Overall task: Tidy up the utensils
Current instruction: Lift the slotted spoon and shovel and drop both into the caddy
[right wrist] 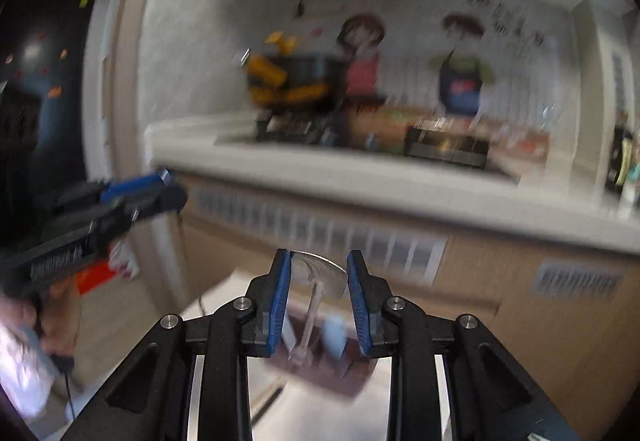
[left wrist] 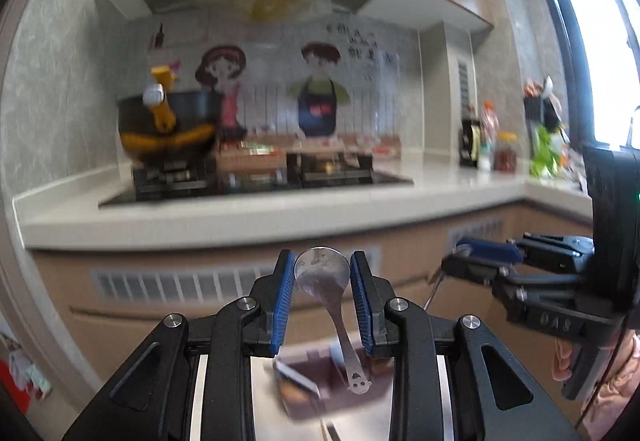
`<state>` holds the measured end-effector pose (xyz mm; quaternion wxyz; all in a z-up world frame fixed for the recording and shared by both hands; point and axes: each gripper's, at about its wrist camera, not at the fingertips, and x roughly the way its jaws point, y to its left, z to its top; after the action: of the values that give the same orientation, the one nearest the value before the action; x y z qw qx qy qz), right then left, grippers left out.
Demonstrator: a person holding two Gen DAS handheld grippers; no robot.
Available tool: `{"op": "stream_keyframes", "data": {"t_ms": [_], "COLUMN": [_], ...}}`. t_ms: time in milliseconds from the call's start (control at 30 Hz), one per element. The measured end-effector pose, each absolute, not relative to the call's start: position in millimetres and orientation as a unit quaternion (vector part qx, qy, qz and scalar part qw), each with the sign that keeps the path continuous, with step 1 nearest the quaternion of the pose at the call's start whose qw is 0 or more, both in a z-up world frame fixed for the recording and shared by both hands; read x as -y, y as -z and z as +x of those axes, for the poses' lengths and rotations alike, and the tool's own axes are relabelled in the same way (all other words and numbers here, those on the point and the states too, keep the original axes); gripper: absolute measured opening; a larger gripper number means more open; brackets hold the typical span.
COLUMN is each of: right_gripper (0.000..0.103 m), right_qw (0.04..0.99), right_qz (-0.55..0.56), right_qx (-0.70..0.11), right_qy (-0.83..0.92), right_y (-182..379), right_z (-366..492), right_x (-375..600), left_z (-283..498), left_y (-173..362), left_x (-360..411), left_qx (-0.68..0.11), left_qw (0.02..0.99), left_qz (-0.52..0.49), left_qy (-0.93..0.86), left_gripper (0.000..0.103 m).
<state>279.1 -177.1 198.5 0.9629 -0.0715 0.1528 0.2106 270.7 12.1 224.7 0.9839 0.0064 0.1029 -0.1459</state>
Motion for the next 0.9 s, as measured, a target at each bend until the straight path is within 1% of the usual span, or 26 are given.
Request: {"op": "stream_keyframes", "data": {"t_ms": [67,133,233,300,367,600,733,900], "right_gripper": [0.026,0.021,0.021,0.020,0.016,0.016,0.016,0.016], "right_qw": [0.967,0.969,0.967,0.968,0.965,0.952,0.950,0.952], "right_qz": [-0.065,-0.061,-0.052,-0.050,-0.051,-0.059,-0.077,-0.070], "right_qx": [-0.147,-0.151,-0.173,-0.177,-0.190,-0.246,-0.253,-0.252], "right_qy": [-0.197,-0.185,-0.178,-0.173,-0.173,-0.174,-0.166,-0.158], "right_y": [-211,-211,-196,-186,-170,-121,-106,-100], "right_z": [305,327,354,358,363,375,372,368], "right_x": [176,174,173,176,178,183,187,195], "left_z": [292,316,340,355,368,405,417,423], "left_y": [-231,-227,-212,-194,-176,-109,-83,-58], "left_x": [-16,-20,-23,-24,-22,-14,-8,7], "left_qx": [-0.095,-0.102,-0.114,-0.125,-0.142,-0.208,-0.239,-0.254], "left_qw": [0.985,0.984,0.983,0.982,0.980,0.968,0.960,0.957], "left_qz": [-0.003,-0.011,-0.020,-0.022,-0.021,-0.021,-0.025,-0.005], "left_qy": [0.145,0.143,0.141,0.138,0.137,0.138,0.144,0.140], "left_gripper": [0.029,0.029,0.029,0.029,0.029,0.029,0.029,0.029]}}
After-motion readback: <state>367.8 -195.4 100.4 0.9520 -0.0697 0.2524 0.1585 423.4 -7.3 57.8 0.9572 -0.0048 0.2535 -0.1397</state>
